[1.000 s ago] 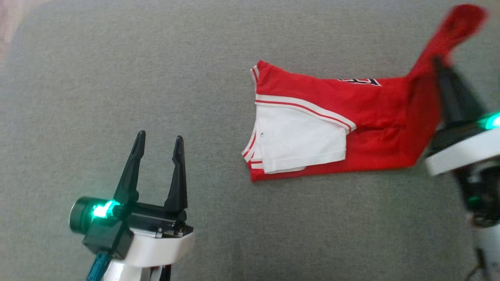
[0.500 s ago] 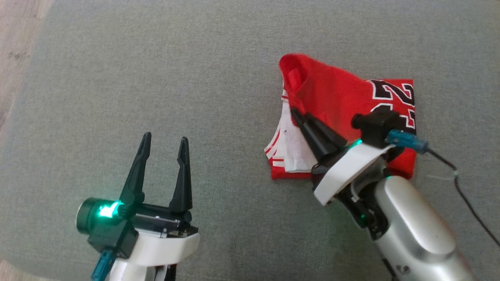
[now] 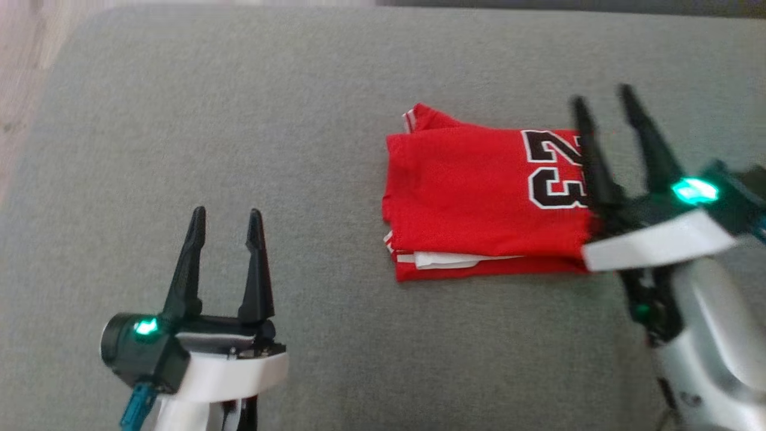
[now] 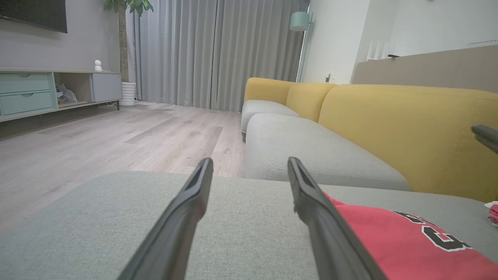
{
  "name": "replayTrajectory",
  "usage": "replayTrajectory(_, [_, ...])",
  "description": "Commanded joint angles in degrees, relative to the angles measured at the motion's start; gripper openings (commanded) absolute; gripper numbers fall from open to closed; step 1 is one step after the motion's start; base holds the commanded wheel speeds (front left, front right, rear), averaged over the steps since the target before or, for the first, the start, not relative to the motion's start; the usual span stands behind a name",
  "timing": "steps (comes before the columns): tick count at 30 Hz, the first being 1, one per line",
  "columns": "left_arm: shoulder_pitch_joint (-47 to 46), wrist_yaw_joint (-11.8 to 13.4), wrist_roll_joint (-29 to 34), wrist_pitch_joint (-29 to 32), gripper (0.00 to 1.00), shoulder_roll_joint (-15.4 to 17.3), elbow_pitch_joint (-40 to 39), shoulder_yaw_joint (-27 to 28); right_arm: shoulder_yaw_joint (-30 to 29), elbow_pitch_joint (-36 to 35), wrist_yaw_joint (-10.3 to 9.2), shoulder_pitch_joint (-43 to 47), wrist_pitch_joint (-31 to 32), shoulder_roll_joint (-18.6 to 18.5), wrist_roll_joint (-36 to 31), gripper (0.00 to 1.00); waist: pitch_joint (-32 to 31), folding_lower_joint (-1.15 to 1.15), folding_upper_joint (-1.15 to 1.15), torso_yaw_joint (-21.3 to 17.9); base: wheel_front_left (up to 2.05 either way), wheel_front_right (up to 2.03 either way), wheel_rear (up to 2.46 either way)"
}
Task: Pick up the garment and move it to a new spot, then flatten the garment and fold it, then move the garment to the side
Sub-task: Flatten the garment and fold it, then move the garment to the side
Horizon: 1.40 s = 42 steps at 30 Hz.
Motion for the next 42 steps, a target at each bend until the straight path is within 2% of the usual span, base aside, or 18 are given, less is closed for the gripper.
replayTrajectory(1, [0.01, 0.44, -0.27, -0.28, 1.0, -0.08, -1.51, 2.48, -0.03, -1.93, -0.04, 1.51, -1.5, -0.8, -1.07, 1.0, -1.57, 0.0, 0.0, -1.48, 0.0, 0.0, 0.0])
replayTrajectory(5, [1.39, 0.58, -0.21, -0.28, 1.0, -0.08, -0.36, 3.31, -4.8, -0.59, -0.04, 6.5, -5.03, -2.47, -1.81, 1.0, -4.38, 0.0, 0.0, -3.21, 0.0, 0.0, 0.0])
replayTrajectory(9, [3.48, 0.47, -0.12, -0.28, 1.0, -0.08, 0.92, 4.0, -7.71, 0.39, -0.04, 12.18, -5.72, -2.79, -4.06, 1.0, -7.48, 0.0, 0.0, -4.25, 0.0, 0.0, 0.0])
replayTrajectory(14, [7.72, -0.87, 0.46, -0.28, 1.0, -0.08, 3.59, 5.07, -8.73, -0.22, -0.04, 21.52, -5.76, -0.39, -11.9, 1.0, -12.64, 0.0, 0.0, -5.11, 0.0, 0.0, 0.0])
replayTrajectory(18, [9.79, -2.12, 0.7, -0.28, 1.0, -0.08, 4.82, 5.82, -8.02, -0.63, -0.04, 25.45, -5.76, 1.56, -15.19, 1.0, -14.15, 0.0, 0.0, -5.53, 0.0, 0.0, 0.0])
replayTrajectory(27, [11.8, -3.0, 1.24, -0.28, 1.0, -0.08, 6.07, 6.2, -8.54, -0.76, -0.04, 28.75, -5.77, 3.9, -18.14, 1.0, -15.62, 0.0, 0.0, -6.02, 0.0, 0.0, 0.0])
replayTrajectory(42, [12.81, -3.43, 2.17, -0.28, 1.0, -0.08, 5.85, 7.1, -8.71, -0.61, -0.04, 29.55, -5.77, 4.66, -18.28, 1.0, -16.6, 0.0, 0.0, -6.43, 0.0, 0.0, 0.0])
